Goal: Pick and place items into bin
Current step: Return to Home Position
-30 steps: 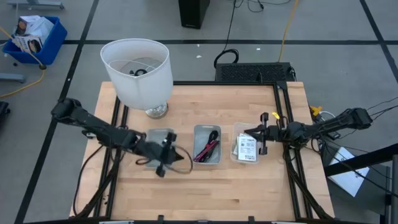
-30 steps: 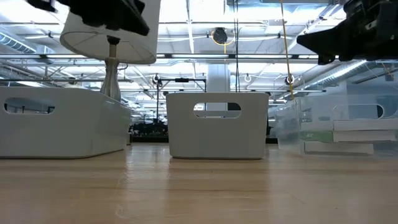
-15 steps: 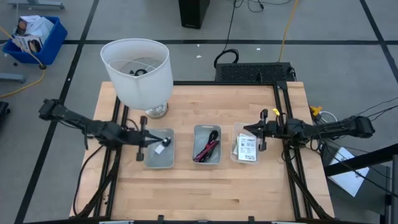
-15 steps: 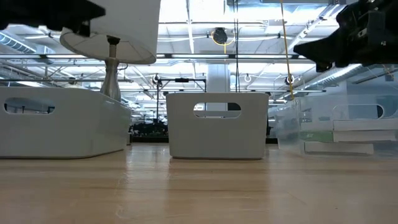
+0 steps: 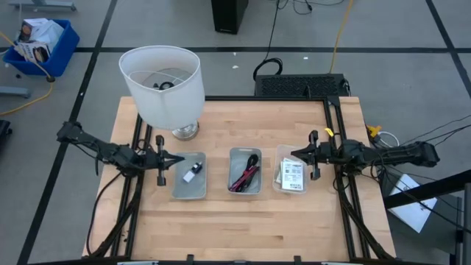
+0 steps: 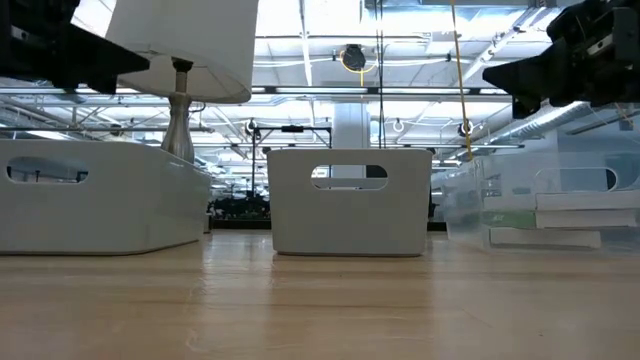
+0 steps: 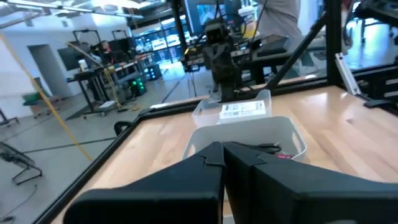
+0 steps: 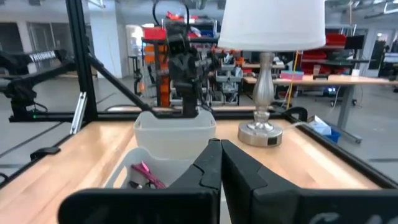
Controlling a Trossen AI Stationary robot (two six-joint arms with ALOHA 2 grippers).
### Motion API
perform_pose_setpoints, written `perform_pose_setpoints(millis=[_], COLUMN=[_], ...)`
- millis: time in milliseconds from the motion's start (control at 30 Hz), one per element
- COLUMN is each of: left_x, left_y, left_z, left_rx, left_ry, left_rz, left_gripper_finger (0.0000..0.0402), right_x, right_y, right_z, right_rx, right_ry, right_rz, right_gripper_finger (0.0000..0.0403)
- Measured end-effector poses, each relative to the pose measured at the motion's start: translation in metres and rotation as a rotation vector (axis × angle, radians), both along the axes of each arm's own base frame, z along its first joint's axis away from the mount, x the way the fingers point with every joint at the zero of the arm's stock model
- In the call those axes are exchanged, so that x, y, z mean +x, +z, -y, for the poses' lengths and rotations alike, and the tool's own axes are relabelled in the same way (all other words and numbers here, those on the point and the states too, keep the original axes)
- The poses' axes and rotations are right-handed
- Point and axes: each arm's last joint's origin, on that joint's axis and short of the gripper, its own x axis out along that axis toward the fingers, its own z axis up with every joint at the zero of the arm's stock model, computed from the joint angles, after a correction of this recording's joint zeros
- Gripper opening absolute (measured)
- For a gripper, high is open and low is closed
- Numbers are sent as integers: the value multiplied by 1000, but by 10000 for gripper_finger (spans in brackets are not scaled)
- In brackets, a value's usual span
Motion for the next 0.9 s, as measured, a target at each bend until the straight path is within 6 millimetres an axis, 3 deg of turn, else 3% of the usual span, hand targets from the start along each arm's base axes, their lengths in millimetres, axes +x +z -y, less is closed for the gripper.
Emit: perform_pose_setpoints(millis=[433,900], left_x=[-6,-10], left_y=[-23,-17], left_z=[-4,-4], left_rx=[-17,34], left_ry=[77,-8], left_rz=[6,71], left_gripper_finger=[0,0], right_x=[0,-1], right_y=[0,3], right_z=[-1,-1], right_rx=[47,37], right_ry=[36,53], right_rz=[19,46], right_gripper_finger=[0,0])
